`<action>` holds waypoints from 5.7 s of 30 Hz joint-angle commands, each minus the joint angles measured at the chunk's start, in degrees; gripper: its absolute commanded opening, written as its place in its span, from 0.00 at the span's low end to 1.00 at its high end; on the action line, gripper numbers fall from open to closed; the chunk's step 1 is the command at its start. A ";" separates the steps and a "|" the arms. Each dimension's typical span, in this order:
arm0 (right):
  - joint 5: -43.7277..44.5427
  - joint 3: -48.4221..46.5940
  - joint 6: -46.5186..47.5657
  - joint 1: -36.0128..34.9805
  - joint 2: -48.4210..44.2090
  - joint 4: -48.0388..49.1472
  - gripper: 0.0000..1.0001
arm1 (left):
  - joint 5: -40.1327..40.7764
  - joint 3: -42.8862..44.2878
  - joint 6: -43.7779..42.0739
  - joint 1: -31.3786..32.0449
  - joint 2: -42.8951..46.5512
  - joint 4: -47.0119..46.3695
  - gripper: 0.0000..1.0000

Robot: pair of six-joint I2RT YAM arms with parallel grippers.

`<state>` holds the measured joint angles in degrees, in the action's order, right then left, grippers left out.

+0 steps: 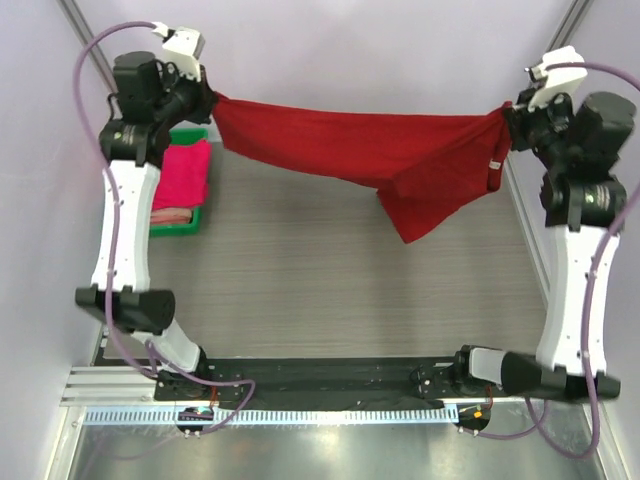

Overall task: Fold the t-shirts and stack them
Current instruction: Fold the tshirt

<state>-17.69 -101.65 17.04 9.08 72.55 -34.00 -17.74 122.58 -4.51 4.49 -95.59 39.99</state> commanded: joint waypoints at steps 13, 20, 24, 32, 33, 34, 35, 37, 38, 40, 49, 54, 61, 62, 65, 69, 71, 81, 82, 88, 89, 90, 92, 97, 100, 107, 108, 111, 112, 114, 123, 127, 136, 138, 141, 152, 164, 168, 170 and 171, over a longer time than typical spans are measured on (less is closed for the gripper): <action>2.40 1.71 3.09 0.24 -21.15 -1.77 0.01 | -0.37 -17.98 -1.81 -0.18 28.18 -2.72 0.00; -1.81 9.35 5.02 0.32 -12.98 0.51 0.01 | -2.47 -30.46 -2.61 -0.01 24.94 -5.26 0.00; -5.41 19.00 5.55 0.32 -6.75 2.36 0.01 | -3.01 -38.20 -3.48 0.60 18.35 -8.25 0.00; -5.69 27.29 6.96 -0.47 14.61 8.33 0.01 | -1.08 -38.23 -3.05 1.40 -5.19 -15.47 0.00; -5.25 25.64 6.61 -0.47 17.16 8.86 0.01 | -0.46 -36.47 -2.61 1.40 -11.48 -15.20 0.00; -4.64 24.32 6.17 -0.47 23.10 9.64 0.01 | 0.67 -32.62 -2.34 1.31 -14.07 -14.94 0.00; -3.76 22.56 5.64 -0.47 25.77 9.83 0.01 | 1.12 -30.67 -2.17 1.31 -16.97 -14.76 0.00; -2.44 16.33 5.11 -0.47 31.66 10.26 0.01 | 2.78 -25.24 -2.17 1.31 -23.72 -14.76 0.00; -1.39 13.95 4.94 -0.47 36.99 10.27 0.01 | 3.49 -23.37 -2.17 1.40 -25.68 -15.11 0.00; -0.33 6.92 4.23 -0.47 41.59 10.62 0.01 | 5.34 -18.38 -2.52 1.31 -29.11 -15.29 0.00; 5.12 -15.15 3.53 -0.56 62.26 11.41 0.01 | 12.72 2.73 -2.34 0.96 -44.84 -13.54 0.00; 10.21 -20.07 2.56 -1.70 65.78 14.04 0.23 | 17.46 11.44 -0.50 0.96 -49.87 -15.02 0.20; 21.47 -15.35 0.63 -1.70 53.94 17.65 0.47 | 23.89 5.93 2.14 1.13 -39.07 -17.05 0.35; 21.82 -12.20 0.63 -1.70 49.74 17.82 0.47 | 23.37 4.43 0.92 1.13 -37.67 -16.26 0.35; 19.03 -6.65 0.80 -1.70 42.70 16.25 0.48 | 18.02 -2.77 -2.50 1.13 -32.22 -13.01 0.33; 1.31 1.34 5.27 -1.96 37.94 5.99 0.45 | 12.65 -9.65 -6.73 1.31 -30.61 -7.57 0.21; -1.54 3.72 7.56 -3.10 37.31 -0.70 0.43 | 10.98 -6.77 -7.00 1.22 -33.24 -1.25 0.17; 0.64 12.52 13.63 -4.25 35.20 -7.49 0.42 | 8.86 -3.59 -5.25 2.19 -38.69 4.30 0.19; 0.64 12.96 13.90 -4.25 34.94 -7.49 0.42 | 8.69 -3.06 -5.07 2.19 -39.05 4.48 0.20; 0.55 14.37 14.16 -4.25 34.93 -7.66 0.43 | 6.75 -4.10 -4.19 2.54 -39.15 5.19 0.37; 0.64 14.37 14.16 -4.25 35.28 -7.66 0.43 | 7.01 -4.80 -4.19 2.71 -39.15 5.10 0.36; 0.64 14.37 14.25 -4.25 35.55 -7.75 0.43 | 7.19 -4.99 -4.27 2.89 -39.15 5.19 0.36; 0.29 14.20 14.25 -4.25 35.99 -7.75 0.43 | 7.45 -5.34 -4.45 3.15 -39.58 5.28 0.33; 0.46 13.32 14.43 -4.25 37.04 -7.93 0.42 | 7.98 -5.51 -4.98 3.42 -39.59 5.54 0.12; 0.91 13.40 14.69 -4.25 37.31 -8.01 0.42 | 8.95 -5.69 -5.24 3.42 -39.50 5.54 0.07; 0.55 13.23 14.07 -4.25 37.22 -8.10 0.42 | 13.16 -5.69 -4.89 3.42 -39.32 4.49 0.22; 0.64 13.23 13.99 -4.25 37.22 -8.01 0.42 | 13.17 -5.69 -5.06 3.33 -39.58 4.57 0.19; 0.99 13.32 14.08 -4.25 37.22 -8.01 0.42 | 13.17 -5.60 -5.07 3.33 -39.85 4.66 0.11; 1.08 13.32 13.99 -4.25 37.13 -8.01 0.41 | 13.17 -5.69 -4.98 3.33 -40.02 4.75 0.10; 1.17 13.32 13.99 -4.25 36.78 -8.10 0.41 | 13.08 -5.86 -4.98 3.33 -39.94 4.66 0.04; 2.58 15.33 15.22 -3.02 33.88 -8.10 0.39 | 15.97 -7.71 -6.47 3.07 -35.11 3.43 0.00; 2.49 16.74 15.74 -2.23 33.88 -8.63 0.42 | 16.59 -8.41 -7.61 2.98 -34.66 3.78 0.00; 4.16 17.71 16.27 -1.52 35.72 -9.07 0.44 | 17.21 -8.33 -7.88 3.07 -35.36 3.52 0.01; 4.33 17.54 16.36 -1.35 36.60 -9.24 0.44 | 17.21 -8.15 -7.97 3.07 -35.63 3.52 0.01; 4.07 17.10 16.36 -1.08 37.83 -9.86 0.43 | 17.21 -8.24 -8.05 3.07 -35.72 3.69 0.01; 3.89 16.39 16.10 -0.47 41.09 -10.74 0.37 | 19.23 -7.98 -8.14 3.15 -35.98 3.61 0.08; 2.49 15.25 14.87 0.06 42.67 -11.53 0.18 | 20.02 -8.33 -8.49 3.68 -35.45 3.43 0.09; 2.31 15.07 14.69 0.06 40.66 -11.62 0.09 | 20.11 -8.41 -8.49 3.95 -35.37 3.34 0.09; 2.14 14.81 14.43 0.15 39.34 -11.70 0.07 | 20.20 -8.42 -8.41 3.95 -35.28 3.17 0.08; 2.05 14.72 14.25 0.06 37.76 -11.70 0.07 | 20.20 -8.50 -8.32 4.03 -35.28 3.08 0.08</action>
<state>-14.50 -84.58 32.34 8.86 115.37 -45.21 1.98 114.02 -12.45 8.12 -134.17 44.38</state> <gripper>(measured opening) 0.075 0.086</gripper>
